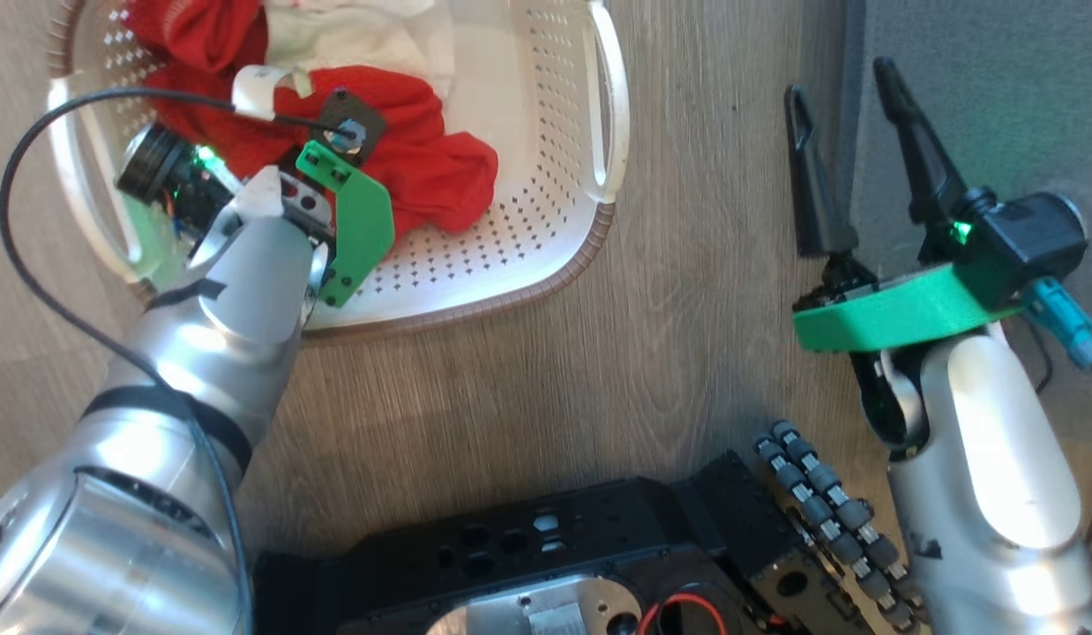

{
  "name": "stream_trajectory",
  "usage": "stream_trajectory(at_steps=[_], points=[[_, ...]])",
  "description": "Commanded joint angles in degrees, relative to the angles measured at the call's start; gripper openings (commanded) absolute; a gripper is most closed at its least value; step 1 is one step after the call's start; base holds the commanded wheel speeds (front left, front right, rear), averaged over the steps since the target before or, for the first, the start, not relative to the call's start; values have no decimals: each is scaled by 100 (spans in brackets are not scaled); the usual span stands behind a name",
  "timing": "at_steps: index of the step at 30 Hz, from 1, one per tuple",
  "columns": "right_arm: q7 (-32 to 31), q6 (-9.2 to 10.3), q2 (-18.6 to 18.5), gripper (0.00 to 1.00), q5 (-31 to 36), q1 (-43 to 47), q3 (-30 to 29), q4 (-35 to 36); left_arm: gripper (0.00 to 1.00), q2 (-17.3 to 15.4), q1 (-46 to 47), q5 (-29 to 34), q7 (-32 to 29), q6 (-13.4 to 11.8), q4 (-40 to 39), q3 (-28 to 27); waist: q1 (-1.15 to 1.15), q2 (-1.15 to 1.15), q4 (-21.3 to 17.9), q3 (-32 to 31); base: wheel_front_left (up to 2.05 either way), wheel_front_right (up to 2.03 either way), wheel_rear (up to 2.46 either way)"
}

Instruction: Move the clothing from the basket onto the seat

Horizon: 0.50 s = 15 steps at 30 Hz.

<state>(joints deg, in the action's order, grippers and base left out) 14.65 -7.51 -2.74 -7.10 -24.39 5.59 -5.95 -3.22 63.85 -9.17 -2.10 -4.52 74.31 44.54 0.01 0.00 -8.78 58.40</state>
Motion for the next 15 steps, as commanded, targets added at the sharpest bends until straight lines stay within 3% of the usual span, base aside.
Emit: stream_trajectory(at_steps=[1, 15], points=[[35, 2, -15, 100, 11, 219, 45, 100, 0, -112, -317, -95, 95, -58, -36, -116, -1, 0, 70, -210, 0, 0, 0], [35, 2, -82, 100, 221, 540, -48, -578, 0, 20, -1390, -587, 1361, -134, -65, -247, -1, 0, 405, -2298, 0, 0, 0]])
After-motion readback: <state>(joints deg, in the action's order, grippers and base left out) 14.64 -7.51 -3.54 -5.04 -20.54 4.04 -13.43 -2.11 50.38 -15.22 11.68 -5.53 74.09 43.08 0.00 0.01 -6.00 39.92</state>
